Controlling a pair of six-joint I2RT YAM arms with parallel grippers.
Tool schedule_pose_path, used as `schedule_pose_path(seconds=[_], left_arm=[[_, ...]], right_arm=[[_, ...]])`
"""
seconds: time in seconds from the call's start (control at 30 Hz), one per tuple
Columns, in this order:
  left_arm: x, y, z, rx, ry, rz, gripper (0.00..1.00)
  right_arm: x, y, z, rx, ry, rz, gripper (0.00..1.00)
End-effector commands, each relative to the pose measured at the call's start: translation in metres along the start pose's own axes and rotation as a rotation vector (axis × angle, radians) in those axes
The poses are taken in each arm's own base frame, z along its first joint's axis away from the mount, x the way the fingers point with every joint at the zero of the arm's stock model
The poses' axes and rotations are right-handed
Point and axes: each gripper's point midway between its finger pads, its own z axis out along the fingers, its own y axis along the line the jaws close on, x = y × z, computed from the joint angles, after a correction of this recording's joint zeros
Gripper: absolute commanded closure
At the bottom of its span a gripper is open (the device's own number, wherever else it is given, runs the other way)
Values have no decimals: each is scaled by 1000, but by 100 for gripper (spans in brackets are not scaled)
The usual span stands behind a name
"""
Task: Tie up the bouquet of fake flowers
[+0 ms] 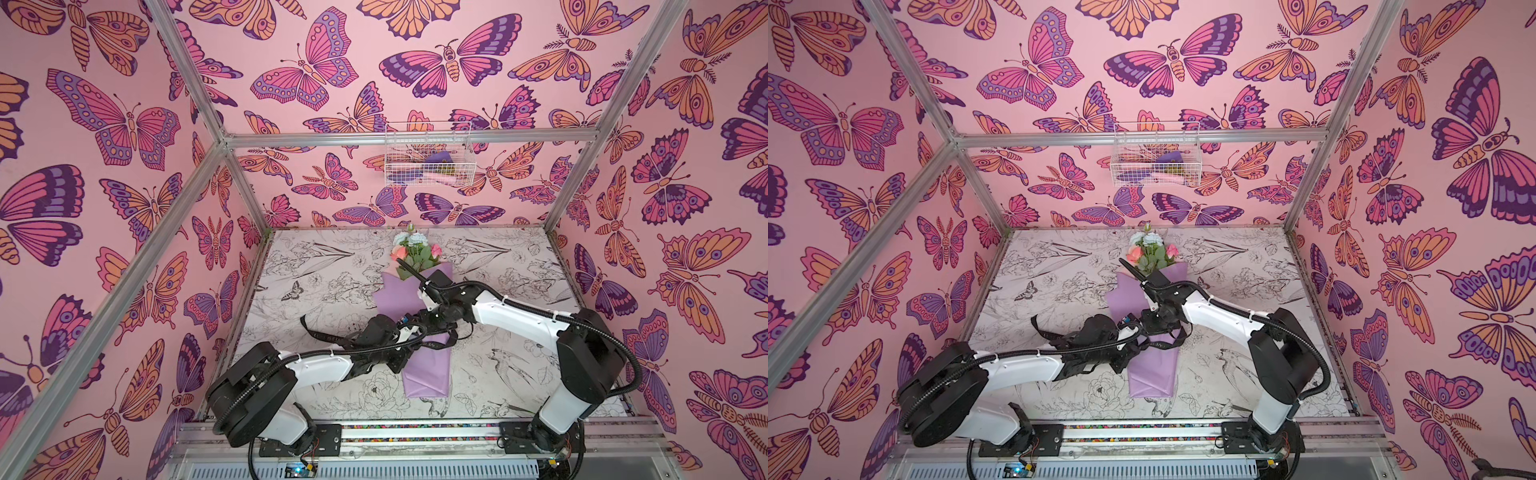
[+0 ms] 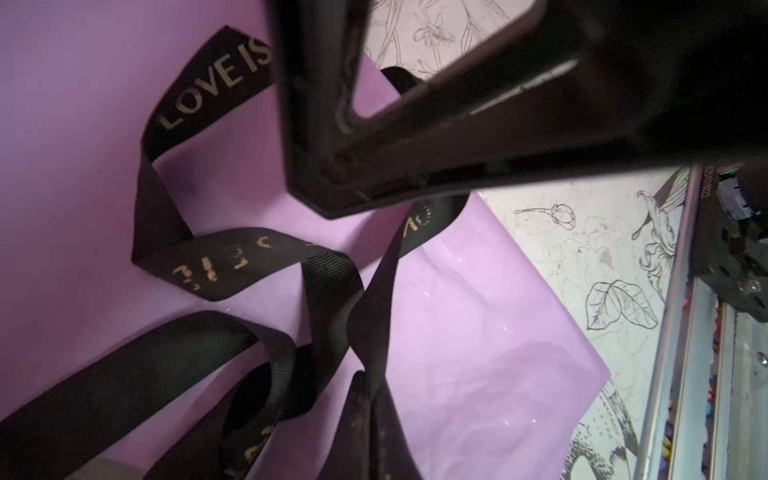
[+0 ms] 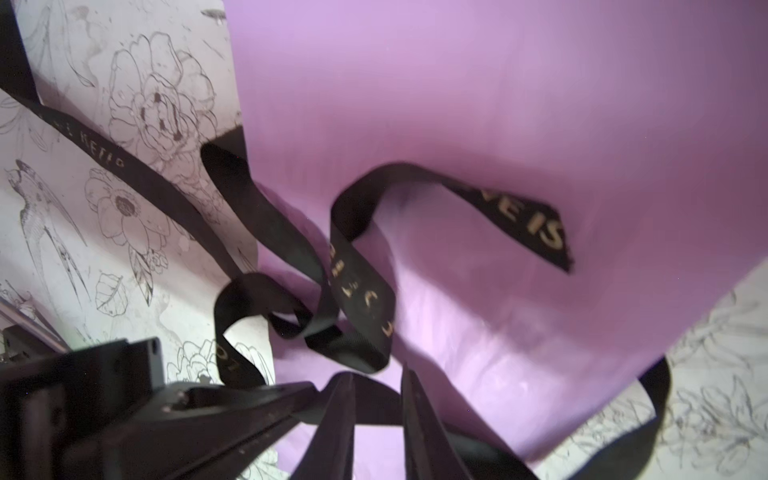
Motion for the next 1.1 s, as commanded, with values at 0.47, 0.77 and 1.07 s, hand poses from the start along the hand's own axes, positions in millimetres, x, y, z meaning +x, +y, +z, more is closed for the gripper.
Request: schedule_pose_path(seconds=[0.47,0.77,1.07], left_arm=[[7,-3,-8,10,-43,27,100],[9,-7,-13,27,-71,28,100],[10,-7,-9,37,-59,16,100]], right_arm=[[-15,22,1,-207,-52,66,77],[-18,18,36,-140,-1,41,73],[-10,18,55,-58,39,-19,65]])
